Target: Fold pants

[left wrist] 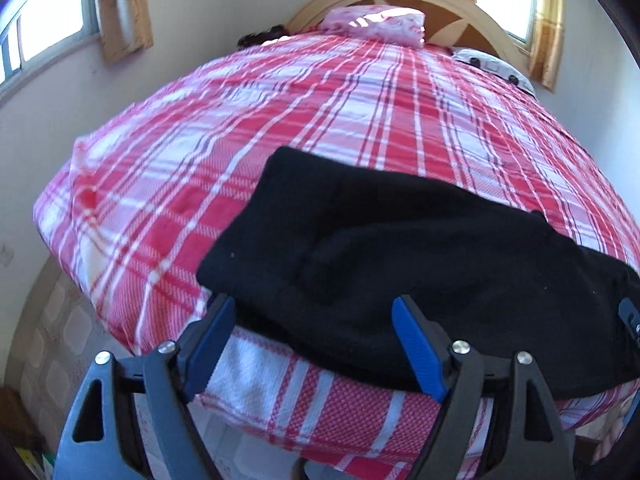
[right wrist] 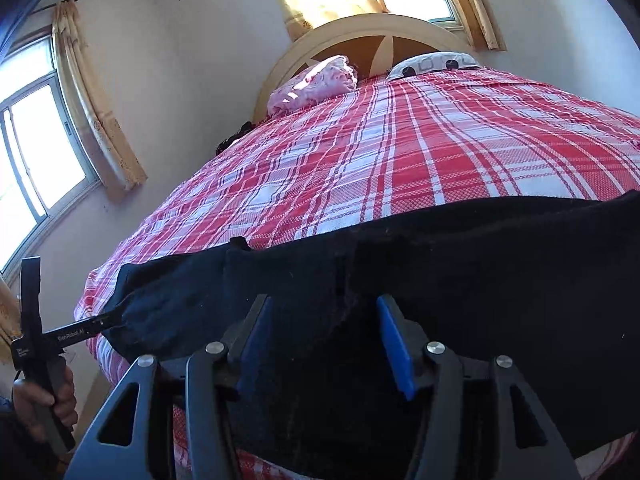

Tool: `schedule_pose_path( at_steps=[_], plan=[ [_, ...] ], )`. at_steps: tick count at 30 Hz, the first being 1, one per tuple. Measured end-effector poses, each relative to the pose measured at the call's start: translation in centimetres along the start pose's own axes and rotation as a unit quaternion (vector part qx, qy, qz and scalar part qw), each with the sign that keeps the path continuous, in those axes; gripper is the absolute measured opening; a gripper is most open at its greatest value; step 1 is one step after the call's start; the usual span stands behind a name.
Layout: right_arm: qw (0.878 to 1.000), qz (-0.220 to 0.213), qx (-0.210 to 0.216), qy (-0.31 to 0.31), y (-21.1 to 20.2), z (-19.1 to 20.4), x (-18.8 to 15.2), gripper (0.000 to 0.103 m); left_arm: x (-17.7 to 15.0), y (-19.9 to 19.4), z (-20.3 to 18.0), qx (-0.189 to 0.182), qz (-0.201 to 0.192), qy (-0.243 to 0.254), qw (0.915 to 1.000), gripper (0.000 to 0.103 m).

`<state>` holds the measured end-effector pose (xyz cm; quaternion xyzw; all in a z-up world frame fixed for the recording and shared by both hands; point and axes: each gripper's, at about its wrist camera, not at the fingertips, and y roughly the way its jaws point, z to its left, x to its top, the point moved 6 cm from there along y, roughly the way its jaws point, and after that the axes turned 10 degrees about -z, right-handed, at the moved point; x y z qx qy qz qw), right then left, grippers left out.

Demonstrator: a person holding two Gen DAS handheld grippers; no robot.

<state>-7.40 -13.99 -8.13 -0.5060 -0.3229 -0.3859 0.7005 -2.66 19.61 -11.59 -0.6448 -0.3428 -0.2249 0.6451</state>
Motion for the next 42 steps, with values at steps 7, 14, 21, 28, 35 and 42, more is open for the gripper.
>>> schedule_pose_path(
  at_steps=[7, 14, 21, 28, 35, 42],
  plan=[
    [1.000, 0.010, -0.002, -0.009, -0.5, 0.6, 0.1, 0.061, -0.2, -1.9, 3.2, -0.006, -0.013, -0.102, 0.9947, 0.083],
    [1.000, 0.008, 0.003, -0.008, -0.4, 0.6, 0.1, 0.065, -1.6, -1.2, 3.3, -0.041, -0.005, -0.164, 0.9856, 0.083],
    [1.000, 0.009, 0.007, -0.006, -0.4, 0.4, 0.1, 0.066, -0.6, -0.1, 2.0, -0.077, -0.004, -0.194, 0.9780, 0.082],
    [1.000, 0.008, 0.005, -0.011, -0.4, 0.7, 0.0, 0.066, -0.4, 0.1, 2.2, -0.092, -0.003, -0.238, 0.9668, 0.048],
    [1.000, 0.006, 0.005, -0.011, -0.6, 0.8, 0.0, 0.066, -0.1, 0.8, 3.1, -0.111, 0.008, -0.294, 0.9492, 0.015],
    [0.999, 0.002, 0.027, 0.033, -1.2, 0.2, 0.5, 0.066, 2.9, -1.9, 0.2, -0.105, -0.060, -0.197, 0.9730, 0.013]
  ],
)
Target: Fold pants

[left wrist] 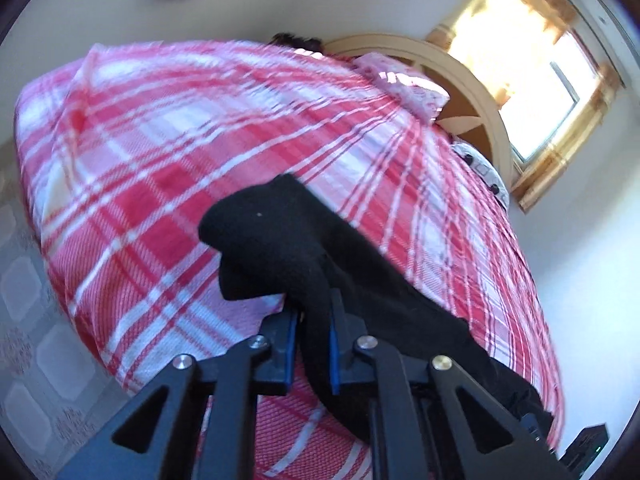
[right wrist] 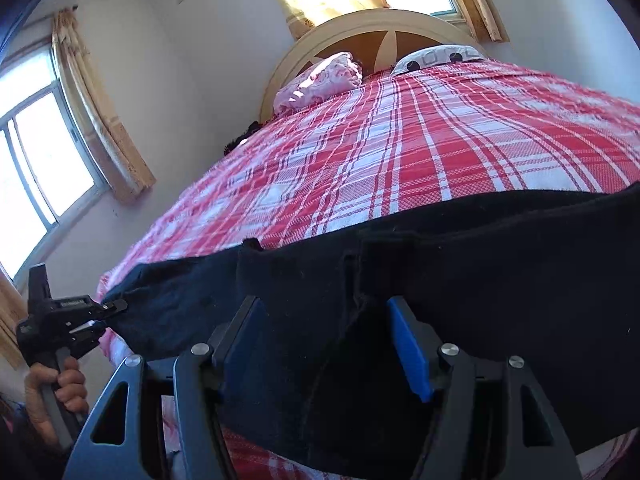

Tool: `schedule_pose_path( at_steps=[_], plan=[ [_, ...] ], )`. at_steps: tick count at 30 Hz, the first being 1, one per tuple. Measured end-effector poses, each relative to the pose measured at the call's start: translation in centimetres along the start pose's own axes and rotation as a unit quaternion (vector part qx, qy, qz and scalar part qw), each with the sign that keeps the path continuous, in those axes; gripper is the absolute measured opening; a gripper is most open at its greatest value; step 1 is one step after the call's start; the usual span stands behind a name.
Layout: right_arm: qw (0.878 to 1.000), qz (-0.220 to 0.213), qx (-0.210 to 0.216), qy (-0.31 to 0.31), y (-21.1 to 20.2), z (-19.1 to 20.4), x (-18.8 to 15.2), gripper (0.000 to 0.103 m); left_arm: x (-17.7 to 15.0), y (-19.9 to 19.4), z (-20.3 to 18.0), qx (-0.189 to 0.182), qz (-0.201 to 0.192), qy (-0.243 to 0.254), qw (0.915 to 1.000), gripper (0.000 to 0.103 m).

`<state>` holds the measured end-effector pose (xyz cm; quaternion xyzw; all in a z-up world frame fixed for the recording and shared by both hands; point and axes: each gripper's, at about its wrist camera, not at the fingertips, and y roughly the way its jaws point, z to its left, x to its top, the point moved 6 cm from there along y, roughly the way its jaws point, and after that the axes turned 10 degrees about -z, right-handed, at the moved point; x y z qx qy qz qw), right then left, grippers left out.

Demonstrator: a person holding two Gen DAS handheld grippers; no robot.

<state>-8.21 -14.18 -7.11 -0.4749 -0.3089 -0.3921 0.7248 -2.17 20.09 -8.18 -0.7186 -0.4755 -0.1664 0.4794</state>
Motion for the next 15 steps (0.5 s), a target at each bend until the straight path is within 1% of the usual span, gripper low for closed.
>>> schedule_pose_path(
  at_steps=[2, 4, 5, 8, 9, 11, 12, 14, 15],
  plan=[
    [0.999, -0.012, 0.009, 0.032, -0.7, -0.9, 0.6, 0.066, 0.6, -0.6, -2.0, -0.018, -0.022, 0.038, 0.9989, 0.013],
    [0.998, -0.029, 0.002, 0.059, -1.6, -2.3, 1.4, 0.066, 1.1, -1.5, -4.9, -0.046, -0.045, 0.085, 0.9943, 0.012],
    [0.997, -0.035, -0.001, 0.068, -2.0, -2.9, 1.7, 0.066, 1.1, -1.9, -6.8, -0.069, -0.056, 0.109, 0.9901, 0.012],
    [0.994, -0.053, -0.010, 0.095, -3.7, -5.0, 2.5, 0.066, 0.8, -2.5, -11.1, -0.120, -0.066, 0.156, 0.9781, 0.012],
    [0.993, -0.056, -0.011, 0.101, -4.1, -5.5, 2.7, 0.066, 0.1, -2.8, -13.2, -0.144, -0.069, 0.180, 0.9705, 0.012],
    [0.992, -0.062, -0.013, 0.108, -5.1, -6.3, 2.9, 0.066, -1.2, -3.1, -15.9, -0.181, -0.064, 0.211, 0.9584, 0.012],
    [0.991, -0.067, -0.014, 0.112, -5.7, -6.7, 3.0, 0.066, -2.6, -3.2, -17.8, -0.209, -0.052, 0.232, 0.9486, 0.012],
    [0.989, -0.075, -0.009, 0.124, -6.5, -7.4, 3.3, 0.066, -5.0, -3.5, -19.9, -0.245, -0.031, 0.260, 0.9336, 0.012],
    [0.988, -0.077, -0.003, 0.132, -6.9, -7.7, 3.3, 0.066, -6.8, -3.6, -21.2, -0.267, -0.017, 0.279, 0.9222, 0.012]
  ],
)
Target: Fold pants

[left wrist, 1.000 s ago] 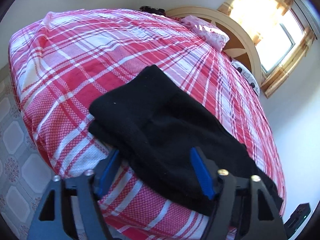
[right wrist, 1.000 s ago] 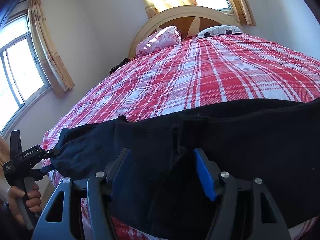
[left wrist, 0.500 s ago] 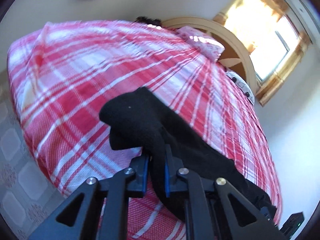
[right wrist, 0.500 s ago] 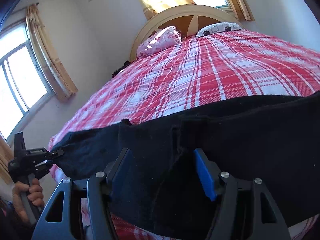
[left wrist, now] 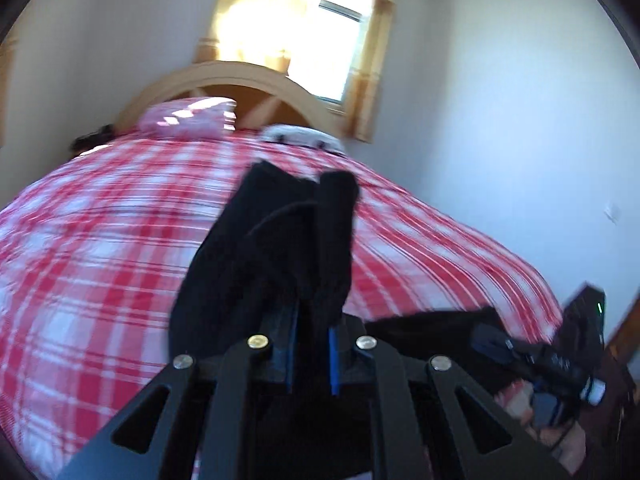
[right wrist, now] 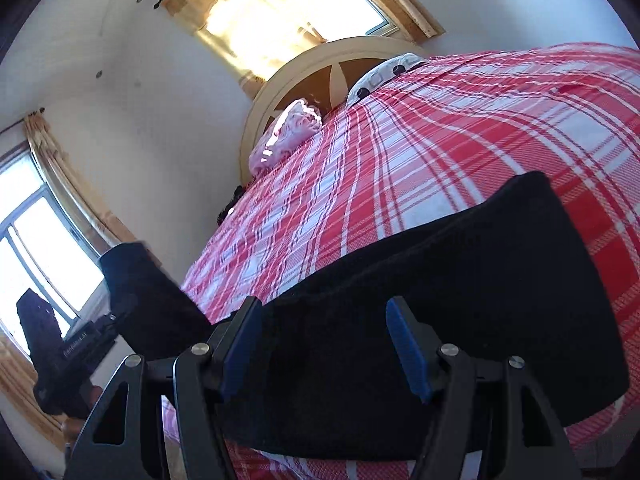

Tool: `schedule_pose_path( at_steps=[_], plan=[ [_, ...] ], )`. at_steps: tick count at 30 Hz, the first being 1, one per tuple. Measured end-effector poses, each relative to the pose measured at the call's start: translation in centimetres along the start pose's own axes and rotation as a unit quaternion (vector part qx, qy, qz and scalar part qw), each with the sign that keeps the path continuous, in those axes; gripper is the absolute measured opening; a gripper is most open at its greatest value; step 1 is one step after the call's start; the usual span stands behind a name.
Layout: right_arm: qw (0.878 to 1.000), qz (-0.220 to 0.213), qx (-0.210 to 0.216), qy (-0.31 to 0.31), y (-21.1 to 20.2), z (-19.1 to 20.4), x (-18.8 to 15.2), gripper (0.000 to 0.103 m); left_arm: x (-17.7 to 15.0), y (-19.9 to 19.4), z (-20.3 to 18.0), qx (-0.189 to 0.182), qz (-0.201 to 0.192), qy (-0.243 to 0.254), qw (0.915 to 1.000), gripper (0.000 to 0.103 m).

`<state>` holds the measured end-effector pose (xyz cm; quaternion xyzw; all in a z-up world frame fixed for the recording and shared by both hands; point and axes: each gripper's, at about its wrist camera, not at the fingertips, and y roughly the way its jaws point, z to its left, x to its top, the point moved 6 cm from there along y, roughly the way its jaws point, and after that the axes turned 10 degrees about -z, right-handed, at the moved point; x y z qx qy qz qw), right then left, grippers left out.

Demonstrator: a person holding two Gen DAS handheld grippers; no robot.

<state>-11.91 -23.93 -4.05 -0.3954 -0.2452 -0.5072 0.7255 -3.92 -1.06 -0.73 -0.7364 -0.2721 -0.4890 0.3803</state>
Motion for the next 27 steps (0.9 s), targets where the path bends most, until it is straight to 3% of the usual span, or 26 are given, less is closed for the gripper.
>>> schedule_pose_path(
  at_steps=[4, 6, 11, 14, 15, 16, 18, 23, 27],
  plan=[
    [0.999, -0.004, 0.020, 0.042, -1.0, -1.4, 0.4, 0.066, -4.1, 2.3, -4.9, -0.065, 0.060, 0.063, 0.9941, 0.012],
    [0.998, -0.002, 0.022, 0.065, -1.1, -2.3, 0.2, 0.066, -6.9, 3.6, -6.1, -0.062, 0.100, 0.104, 0.9876, 0.012],
    [0.993, 0.010, 0.046, 0.109, -1.0, -3.2, -0.7, 0.066, -8.6, 3.5, -5.6, -0.045, 0.117, 0.161, 0.9790, 0.018],
    [0.991, 0.021, 0.068, 0.117, -0.5, -2.5, -0.7, 0.066, -8.5, 2.8, -5.2, -0.054, 0.122, 0.175, 0.9755, 0.042],
    [0.989, 0.027, 0.078, 0.124, -0.2, -2.3, -0.7, 0.066, -8.4, 2.5, -5.1, -0.057, 0.120, 0.177, 0.9751, 0.055],
    [0.988, 0.033, 0.082, 0.128, 0.3, -2.2, -0.6, 0.067, -8.7, 1.9, -5.9, -0.062, 0.117, 0.178, 0.9750, 0.064],
    [0.988, 0.044, 0.081, 0.124, 1.0, -1.8, -0.5, 0.067, -8.4, 1.1, -5.9, -0.066, 0.101, 0.176, 0.9769, 0.067],
    [0.990, 0.072, 0.090, 0.084, 3.9, 0.1, -1.0, 0.068, -5.8, -0.1, -1.7, -0.002, 0.068, 0.128, 0.9895, 0.068],
    [0.995, 0.084, 0.059, -0.012, 5.8, 2.5, -2.4, 0.068, -4.1, -0.2, 3.0, 0.046, 0.065, 0.058, 0.9952, 0.068]
  ],
)
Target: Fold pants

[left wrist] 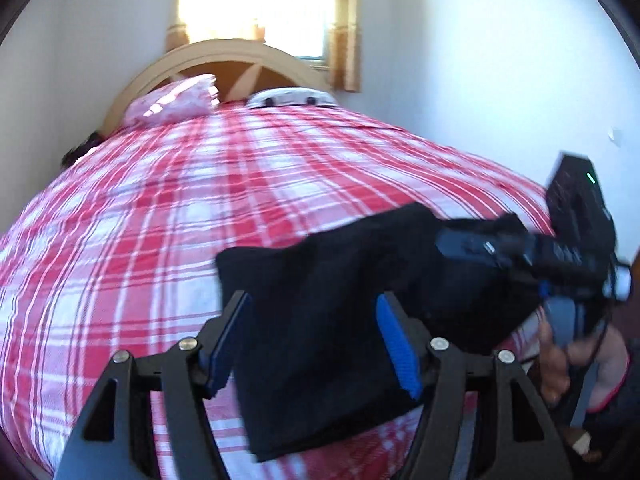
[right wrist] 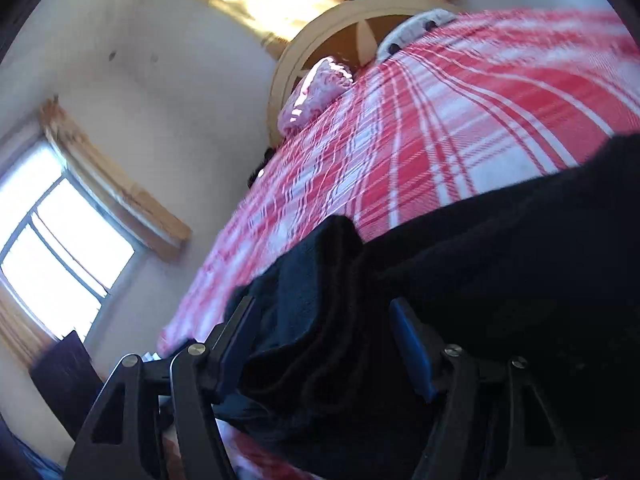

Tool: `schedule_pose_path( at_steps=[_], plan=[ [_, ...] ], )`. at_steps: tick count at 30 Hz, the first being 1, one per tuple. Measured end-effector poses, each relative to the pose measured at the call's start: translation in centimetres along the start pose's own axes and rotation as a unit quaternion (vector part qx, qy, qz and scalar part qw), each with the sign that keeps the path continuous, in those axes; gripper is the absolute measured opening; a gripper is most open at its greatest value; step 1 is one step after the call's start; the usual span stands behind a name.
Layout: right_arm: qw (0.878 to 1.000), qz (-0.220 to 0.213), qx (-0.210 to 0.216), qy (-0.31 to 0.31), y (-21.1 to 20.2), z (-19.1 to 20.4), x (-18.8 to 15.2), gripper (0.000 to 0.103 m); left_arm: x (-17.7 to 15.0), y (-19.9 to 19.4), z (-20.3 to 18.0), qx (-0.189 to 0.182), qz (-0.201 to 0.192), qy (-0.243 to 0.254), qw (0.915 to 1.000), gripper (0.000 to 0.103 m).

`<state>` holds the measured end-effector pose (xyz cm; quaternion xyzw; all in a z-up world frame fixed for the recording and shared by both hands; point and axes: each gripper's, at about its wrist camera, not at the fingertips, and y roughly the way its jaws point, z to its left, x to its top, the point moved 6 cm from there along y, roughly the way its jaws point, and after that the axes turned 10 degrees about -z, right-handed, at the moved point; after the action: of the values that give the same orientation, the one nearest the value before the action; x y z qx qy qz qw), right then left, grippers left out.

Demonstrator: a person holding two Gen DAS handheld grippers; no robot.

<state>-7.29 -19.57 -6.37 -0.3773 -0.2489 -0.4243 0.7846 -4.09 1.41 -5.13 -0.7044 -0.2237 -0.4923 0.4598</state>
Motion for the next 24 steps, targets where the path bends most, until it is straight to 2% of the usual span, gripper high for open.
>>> schedule_pose_path(
  at_steps=[3, 7, 8, 10, 12, 16, 19, 21, 24],
  plan=[
    [0.999, 0.024, 0.013, -0.034, 0.9, 1.9, -1.7, 0.062, -0.1, 0.3, 2.5, 0.026, 0.010, -0.038, 0.9989, 0.068],
    [0.997, 0.028, -0.026, -0.065, 1.9, 2.0, -2.4, 0.032, -0.9, 0.0, 3.7, 0.035, 0.015, -0.068, 0.9970, 0.068],
    [0.997, 0.028, -0.030, -0.058, 1.9, 1.7, -2.3, 0.028, -0.9, -0.1, 3.7, 0.035, 0.014, -0.071, 0.9968, 0.068],
    [0.998, 0.025, -0.025, -0.047, 1.6, 1.8, -2.2, 0.025, -0.7, -0.3, 3.6, 0.035, 0.012, -0.070, 0.9968, 0.068],
    [0.997, 0.023, -0.028, -0.074, 1.1, 2.7, -2.1, 0.024, -0.4, -0.1, 3.5, 0.035, 0.010, -0.069, 0.9969, 0.068],
    [0.994, 0.005, 0.017, -0.111, -0.6, 5.4, -0.9, 0.022, 0.5, -0.4, 3.2, 0.026, 0.001, -0.070, 0.9972, 0.068],
    [0.993, -0.026, 0.037, -0.113, -4.0, 5.3, 1.4, 0.022, 1.5, -0.3, 2.5, 0.021, -0.010, -0.061, 0.9979, 0.068],
    [0.992, -0.047, 0.026, -0.112, -6.4, 4.1, 2.9, 0.022, 1.7, -0.1, 2.0, 0.015, -0.009, -0.059, 0.9981, 0.068],
    [0.991, -0.064, -0.019, -0.113, -9.4, 0.9, 4.1, 0.022, 1.6, 0.6, 1.0, 0.005, -0.002, -0.056, 0.9984, 0.068]
  ],
)
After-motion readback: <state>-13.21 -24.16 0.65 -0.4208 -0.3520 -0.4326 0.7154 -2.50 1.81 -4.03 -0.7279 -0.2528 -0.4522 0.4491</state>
